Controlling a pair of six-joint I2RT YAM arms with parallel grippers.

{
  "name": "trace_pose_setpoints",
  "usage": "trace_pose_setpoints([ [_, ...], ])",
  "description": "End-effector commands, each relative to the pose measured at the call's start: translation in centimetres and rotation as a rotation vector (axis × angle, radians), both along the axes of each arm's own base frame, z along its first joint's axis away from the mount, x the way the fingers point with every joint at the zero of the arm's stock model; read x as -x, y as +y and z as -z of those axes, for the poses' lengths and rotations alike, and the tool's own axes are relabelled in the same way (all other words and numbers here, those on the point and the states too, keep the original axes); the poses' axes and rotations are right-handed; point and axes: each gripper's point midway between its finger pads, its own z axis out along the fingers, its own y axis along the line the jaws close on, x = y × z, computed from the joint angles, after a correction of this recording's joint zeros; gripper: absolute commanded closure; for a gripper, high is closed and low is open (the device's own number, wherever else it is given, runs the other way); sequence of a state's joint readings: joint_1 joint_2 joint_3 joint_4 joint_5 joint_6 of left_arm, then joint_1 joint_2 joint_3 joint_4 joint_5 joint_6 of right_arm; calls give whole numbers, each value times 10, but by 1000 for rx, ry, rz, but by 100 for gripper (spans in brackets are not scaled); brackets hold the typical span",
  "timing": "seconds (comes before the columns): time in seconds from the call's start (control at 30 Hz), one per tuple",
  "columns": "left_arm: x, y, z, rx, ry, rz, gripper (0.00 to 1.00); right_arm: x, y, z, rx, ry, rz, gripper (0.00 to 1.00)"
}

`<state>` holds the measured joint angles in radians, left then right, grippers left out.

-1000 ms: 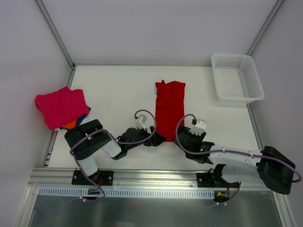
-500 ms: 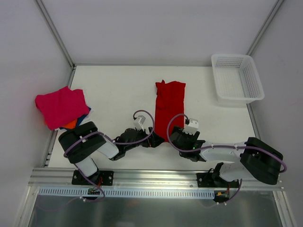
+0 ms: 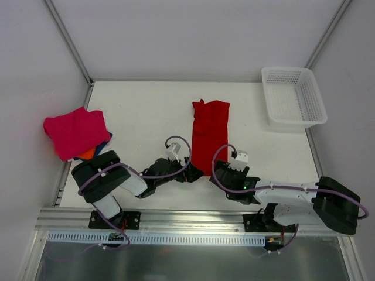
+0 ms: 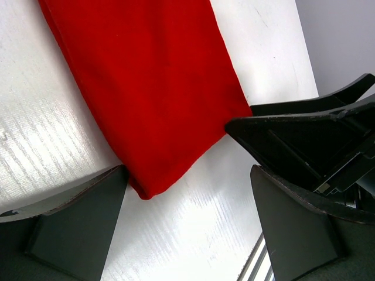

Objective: Fold and stack the t-shirts
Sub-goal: Fold the tshirt

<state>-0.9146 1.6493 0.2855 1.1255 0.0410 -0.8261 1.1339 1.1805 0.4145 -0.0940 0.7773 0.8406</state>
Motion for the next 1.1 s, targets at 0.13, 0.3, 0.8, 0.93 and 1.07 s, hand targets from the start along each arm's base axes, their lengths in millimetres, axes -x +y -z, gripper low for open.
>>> trace_pose_setpoints([
  [0.13, 23, 42, 73, -267, 167, -20, 10, 2, -1, 5, 22, 9, 23, 12],
  [0.3, 24, 44, 75, -274, 171, -21, 10, 0, 5, 9, 35, 11, 16, 12],
  [0.8, 27, 44, 83, -290, 197, -15, 39, -1, 7, 14, 52, 16, 14, 62],
  [0.93, 26, 41, 83, -293, 200, -8, 70, 0, 7, 15, 52, 20, 14, 90],
  [1.07, 25, 42, 87, -324, 208, -5, 93, 0, 6, 16, 61, 24, 10, 92],
])
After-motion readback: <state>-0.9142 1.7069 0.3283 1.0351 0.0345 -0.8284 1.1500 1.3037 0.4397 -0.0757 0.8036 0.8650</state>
